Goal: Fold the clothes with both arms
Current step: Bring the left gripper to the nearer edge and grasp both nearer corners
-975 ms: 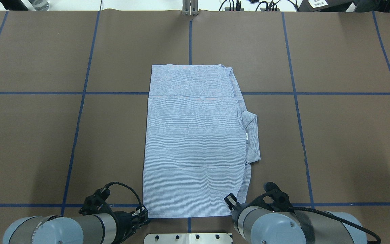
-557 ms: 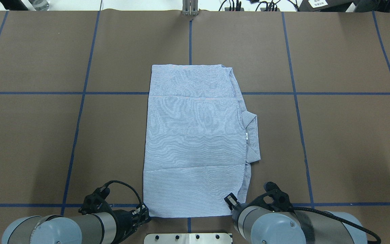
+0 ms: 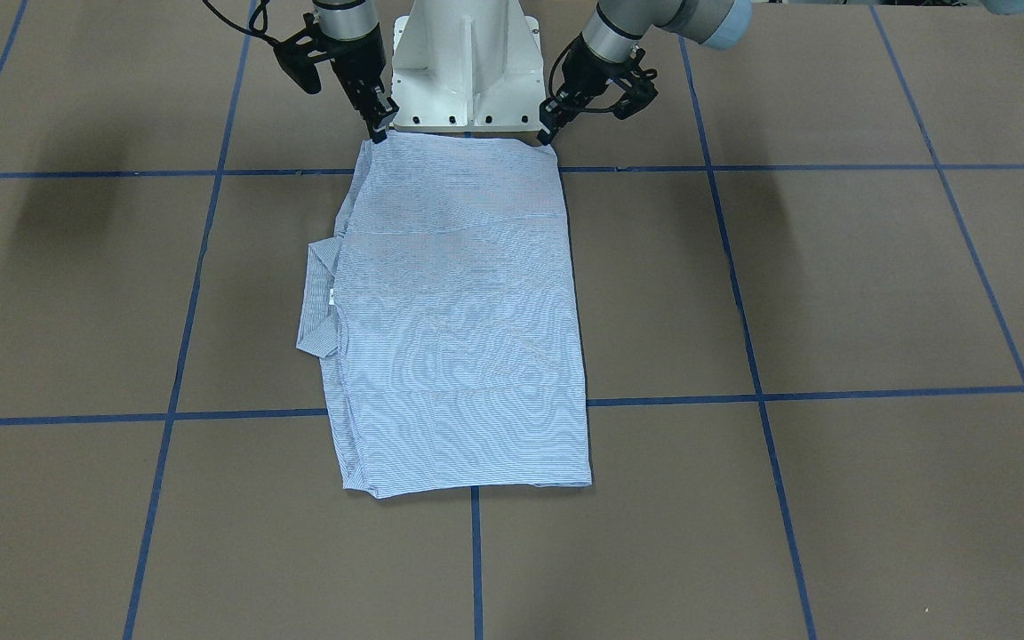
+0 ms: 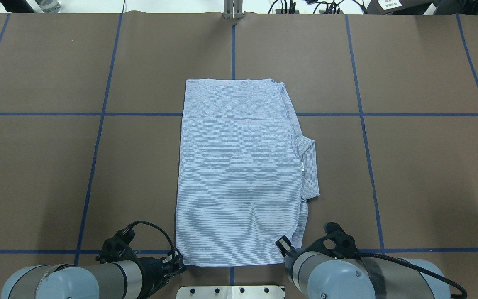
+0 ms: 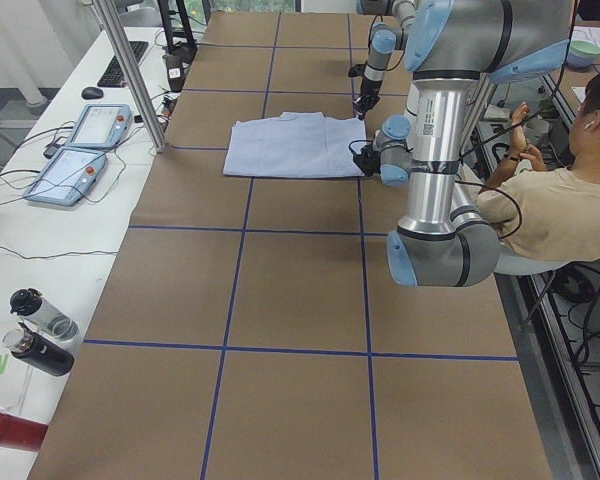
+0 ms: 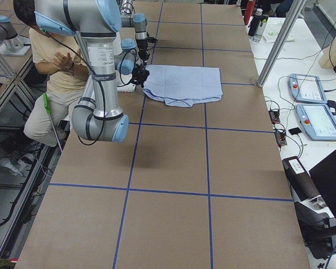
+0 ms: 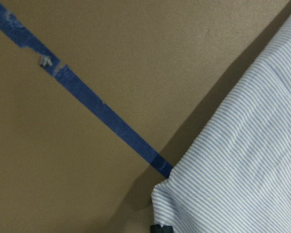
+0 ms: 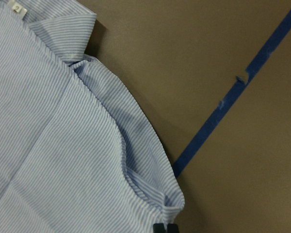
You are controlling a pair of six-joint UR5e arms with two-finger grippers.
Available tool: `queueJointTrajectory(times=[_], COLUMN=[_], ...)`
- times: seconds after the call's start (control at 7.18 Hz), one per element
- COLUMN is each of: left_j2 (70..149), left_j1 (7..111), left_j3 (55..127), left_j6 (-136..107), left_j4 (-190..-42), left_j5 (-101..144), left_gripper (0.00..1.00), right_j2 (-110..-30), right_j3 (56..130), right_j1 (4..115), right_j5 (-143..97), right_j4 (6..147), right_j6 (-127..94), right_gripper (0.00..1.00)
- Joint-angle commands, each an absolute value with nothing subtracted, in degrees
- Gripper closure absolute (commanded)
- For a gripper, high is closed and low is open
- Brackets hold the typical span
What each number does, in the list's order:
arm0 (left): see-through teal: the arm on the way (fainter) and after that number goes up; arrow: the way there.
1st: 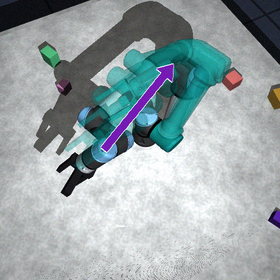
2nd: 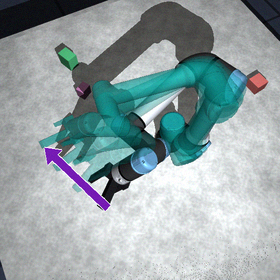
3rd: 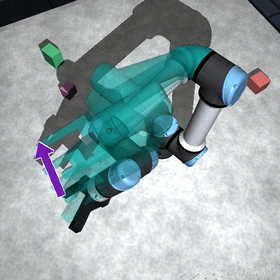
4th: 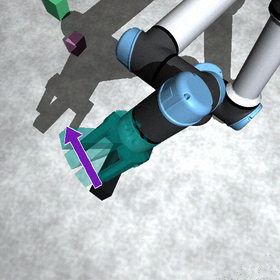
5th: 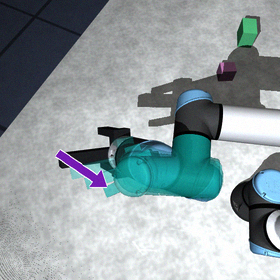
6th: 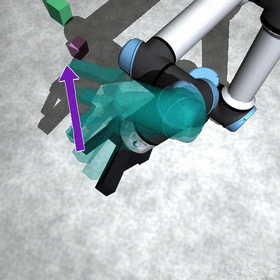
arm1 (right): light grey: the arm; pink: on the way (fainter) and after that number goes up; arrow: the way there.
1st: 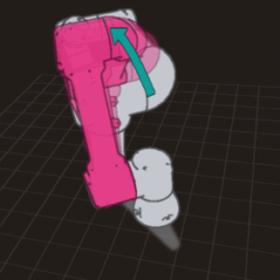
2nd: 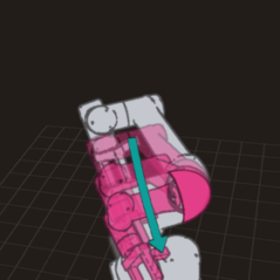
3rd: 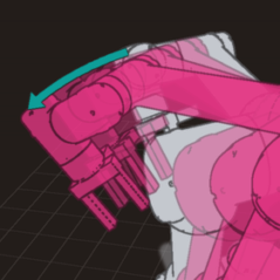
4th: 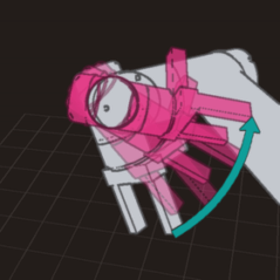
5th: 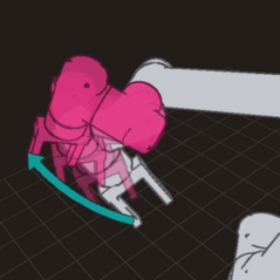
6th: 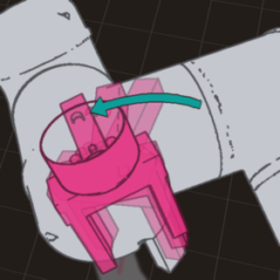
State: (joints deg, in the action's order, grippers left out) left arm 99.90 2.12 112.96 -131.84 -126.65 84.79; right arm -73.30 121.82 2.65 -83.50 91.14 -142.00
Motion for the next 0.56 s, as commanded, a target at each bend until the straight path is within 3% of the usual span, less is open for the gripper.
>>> queueJointTrajectory(times=[0.0, 0.42], left_j2=[99.7, 98.8], left_j1=[2.5, 2.9], left_j3=[116.4, 124.5], left_j6=[-131.7, -131.8], left_j4=[-126.6, -123.9], left_j5=[85.1, 85.1], left_gripper=[1.00, 1.00], right_j2=[-73.2, -73.7], right_j3=[122.4, 128.7], right_j1=[3.3, 5.2], right_j5=[-83.5, -83.7], right_j4=[91.1, 93.8], right_j6=[-142.0, -142.0], right_gripper=[1.00, 1.00])
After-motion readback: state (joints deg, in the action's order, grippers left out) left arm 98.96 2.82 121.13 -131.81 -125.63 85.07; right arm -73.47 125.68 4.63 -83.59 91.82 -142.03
